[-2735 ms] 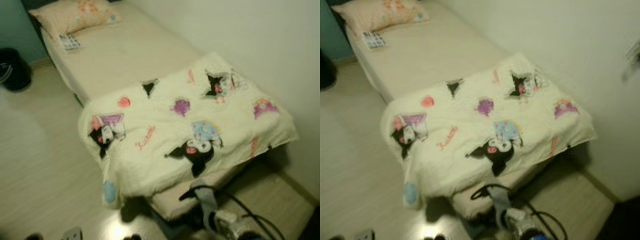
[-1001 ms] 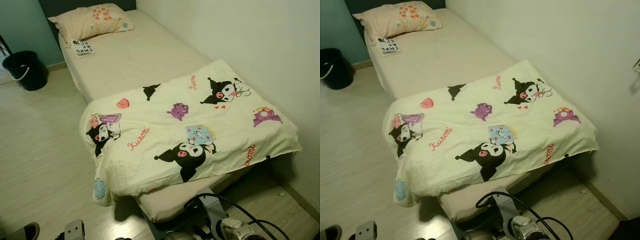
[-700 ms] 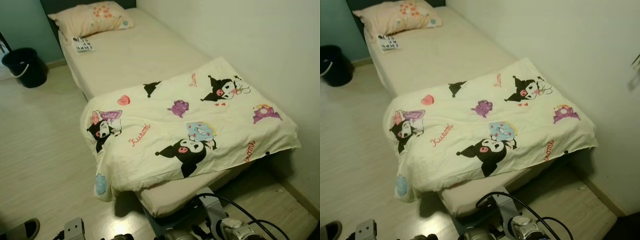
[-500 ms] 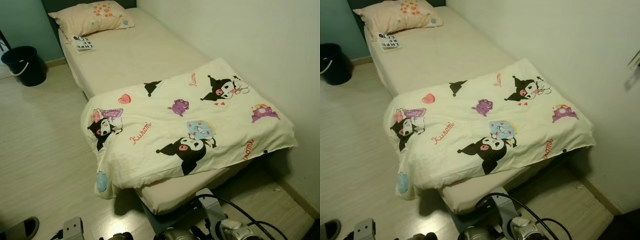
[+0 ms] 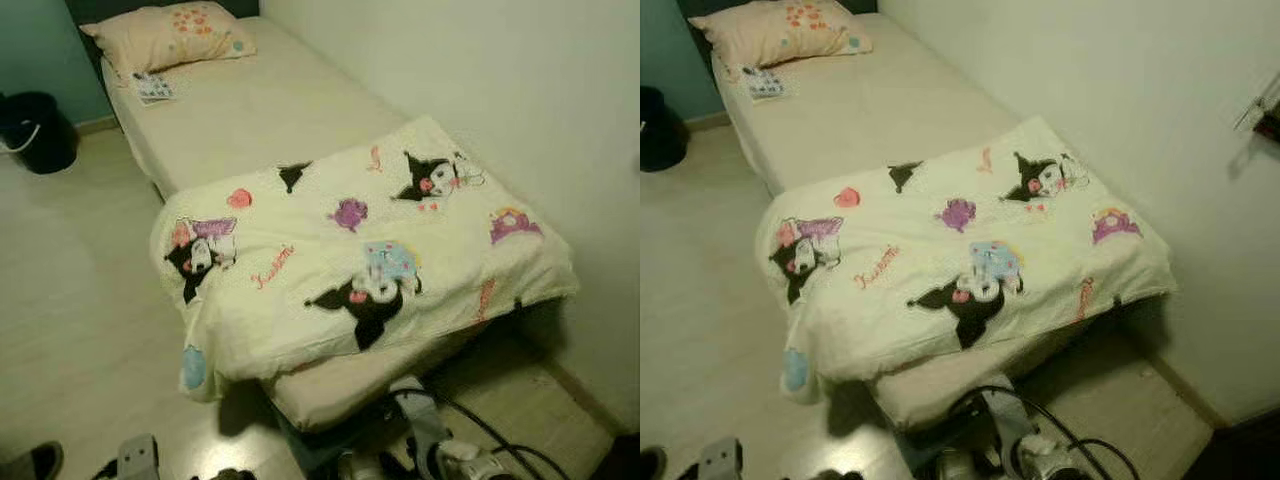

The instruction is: Clean up the room

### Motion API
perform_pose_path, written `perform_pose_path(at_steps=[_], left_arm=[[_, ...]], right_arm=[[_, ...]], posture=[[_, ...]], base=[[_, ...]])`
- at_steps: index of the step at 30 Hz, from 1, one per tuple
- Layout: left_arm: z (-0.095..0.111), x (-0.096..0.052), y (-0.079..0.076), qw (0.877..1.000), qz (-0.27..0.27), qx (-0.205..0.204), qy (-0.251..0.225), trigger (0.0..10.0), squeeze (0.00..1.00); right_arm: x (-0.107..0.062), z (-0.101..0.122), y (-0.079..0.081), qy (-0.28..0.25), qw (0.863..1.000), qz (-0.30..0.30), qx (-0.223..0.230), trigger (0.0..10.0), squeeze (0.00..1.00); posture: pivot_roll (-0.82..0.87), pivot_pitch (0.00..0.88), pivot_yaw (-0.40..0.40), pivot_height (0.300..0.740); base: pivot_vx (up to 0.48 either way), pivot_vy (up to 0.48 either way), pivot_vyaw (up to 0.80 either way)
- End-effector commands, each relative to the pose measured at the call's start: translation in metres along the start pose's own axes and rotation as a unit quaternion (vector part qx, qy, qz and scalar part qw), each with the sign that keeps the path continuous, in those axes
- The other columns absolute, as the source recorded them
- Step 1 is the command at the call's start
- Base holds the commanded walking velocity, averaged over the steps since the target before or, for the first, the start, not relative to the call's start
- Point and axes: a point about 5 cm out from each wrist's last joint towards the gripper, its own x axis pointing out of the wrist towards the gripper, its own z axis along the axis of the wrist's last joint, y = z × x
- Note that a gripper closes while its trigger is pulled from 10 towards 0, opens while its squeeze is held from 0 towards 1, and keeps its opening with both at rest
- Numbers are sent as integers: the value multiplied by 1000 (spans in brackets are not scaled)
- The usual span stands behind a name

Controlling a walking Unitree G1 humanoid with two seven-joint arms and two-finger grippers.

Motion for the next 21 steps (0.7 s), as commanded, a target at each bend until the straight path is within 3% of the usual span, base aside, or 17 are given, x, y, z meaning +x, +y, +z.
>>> perform_pose_path(at_steps=[1,14,21], left_arm=[[-17,-2,-2,999,0,1,32,10000,0],[-17,-2,-1,1000,6,-5,30,10000,0],[-16,-2,-2,1000,3,-4,28,10000,0]], right_arm=[[-2,-9,-4,16,1000,-6,1,10000,0],[-2,0,-5,-4,1000,5,-10,10000,0],[-2,7,0,-25,999,31,-30,10000,0]], posture=[[-165,19,-6,740],[-163,10,-15,740],[-161,10,-15,740]], base=[[0,0,0],[0,0,0],[0,0,779]])
